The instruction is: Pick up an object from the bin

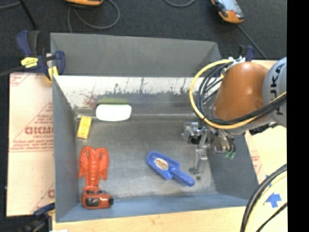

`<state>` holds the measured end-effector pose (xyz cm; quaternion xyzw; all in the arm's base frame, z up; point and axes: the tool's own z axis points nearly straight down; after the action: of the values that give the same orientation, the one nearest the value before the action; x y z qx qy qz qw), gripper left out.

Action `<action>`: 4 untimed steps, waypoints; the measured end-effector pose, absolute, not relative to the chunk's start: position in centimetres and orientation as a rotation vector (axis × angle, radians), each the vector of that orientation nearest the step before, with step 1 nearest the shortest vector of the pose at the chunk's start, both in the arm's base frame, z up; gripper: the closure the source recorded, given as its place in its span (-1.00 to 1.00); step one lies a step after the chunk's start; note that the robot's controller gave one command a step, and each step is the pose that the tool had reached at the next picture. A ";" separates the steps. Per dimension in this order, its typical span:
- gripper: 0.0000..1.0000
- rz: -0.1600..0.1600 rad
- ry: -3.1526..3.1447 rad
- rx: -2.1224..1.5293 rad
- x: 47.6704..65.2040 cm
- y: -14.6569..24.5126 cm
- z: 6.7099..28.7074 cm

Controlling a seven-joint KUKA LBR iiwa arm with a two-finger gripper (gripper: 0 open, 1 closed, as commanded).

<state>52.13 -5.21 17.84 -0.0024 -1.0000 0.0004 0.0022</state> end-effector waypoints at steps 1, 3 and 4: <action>-1.00 0.002 -3.145 -0.005 52.3 -5.2 18.2; -1.00 0.002 -3.140 0.210 48.7 -5.0 7.7; 1.00 -0.001 -3.149 -0.047 50.3 -1.4 7.2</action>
Offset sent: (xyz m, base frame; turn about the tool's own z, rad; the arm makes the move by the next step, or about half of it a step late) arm -0.0358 0.0168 -0.1084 -0.0357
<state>50.25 -1.37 7.23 -0.0151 -0.9999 -0.0003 -0.0038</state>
